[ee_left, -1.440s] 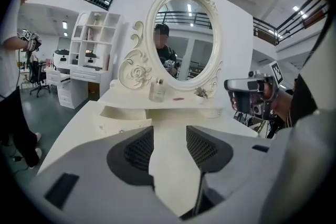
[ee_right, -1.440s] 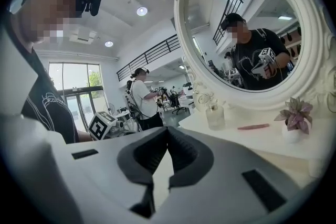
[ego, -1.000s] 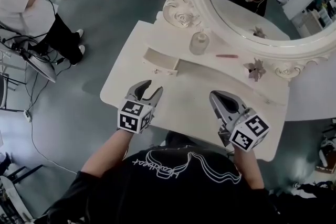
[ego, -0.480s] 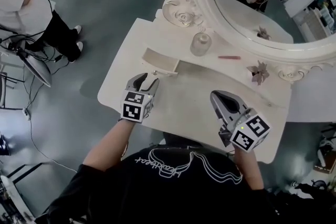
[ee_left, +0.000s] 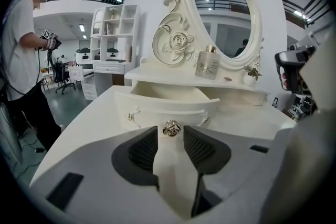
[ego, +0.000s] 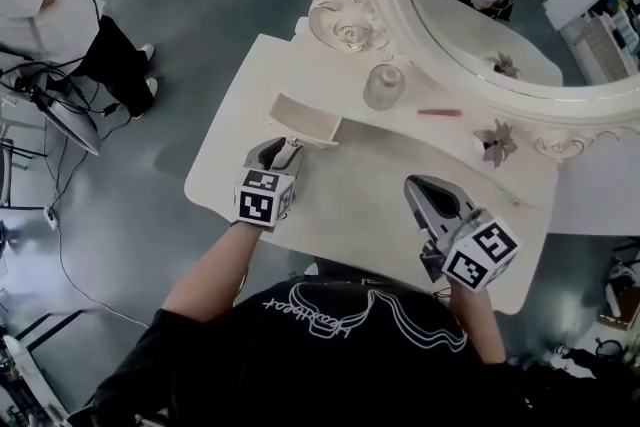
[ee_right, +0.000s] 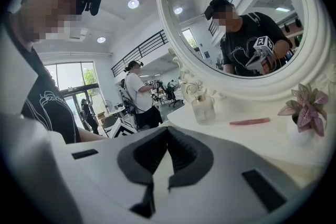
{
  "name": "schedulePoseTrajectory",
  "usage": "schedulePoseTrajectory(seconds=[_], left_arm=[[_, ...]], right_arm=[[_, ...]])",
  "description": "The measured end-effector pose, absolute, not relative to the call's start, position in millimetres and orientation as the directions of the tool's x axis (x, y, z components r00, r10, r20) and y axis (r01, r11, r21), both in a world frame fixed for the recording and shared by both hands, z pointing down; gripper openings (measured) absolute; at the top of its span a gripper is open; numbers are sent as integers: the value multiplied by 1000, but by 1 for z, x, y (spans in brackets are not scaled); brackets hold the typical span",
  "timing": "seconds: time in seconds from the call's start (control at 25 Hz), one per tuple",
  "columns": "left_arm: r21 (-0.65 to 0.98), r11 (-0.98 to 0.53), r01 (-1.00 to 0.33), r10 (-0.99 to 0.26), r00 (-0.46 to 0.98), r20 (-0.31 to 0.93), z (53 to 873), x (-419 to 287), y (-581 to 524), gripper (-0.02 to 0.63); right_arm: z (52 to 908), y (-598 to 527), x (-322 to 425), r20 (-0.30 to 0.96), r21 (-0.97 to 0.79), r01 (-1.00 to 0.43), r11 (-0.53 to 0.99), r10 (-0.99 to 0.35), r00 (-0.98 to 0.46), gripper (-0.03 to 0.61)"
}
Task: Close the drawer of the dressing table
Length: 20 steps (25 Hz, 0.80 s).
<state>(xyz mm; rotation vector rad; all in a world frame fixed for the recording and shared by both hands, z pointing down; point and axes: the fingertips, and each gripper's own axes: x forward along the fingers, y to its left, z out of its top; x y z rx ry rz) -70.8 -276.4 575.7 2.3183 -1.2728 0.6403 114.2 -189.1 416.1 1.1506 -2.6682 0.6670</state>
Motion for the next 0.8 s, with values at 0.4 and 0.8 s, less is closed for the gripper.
schedulePoseTrajectory(seconds=[0.4,0.8], left_arm=[[158,-493,-856,-668,488,562,577,-69,-277,101],[161,-487,-859,-668,485,565,577,-69,-277,100]], right_arm=[[417,-195,107,323,-337,-708,620,-630,-706,3],[424,-194,106,330,-350,-701,621,-618,-713,3]])
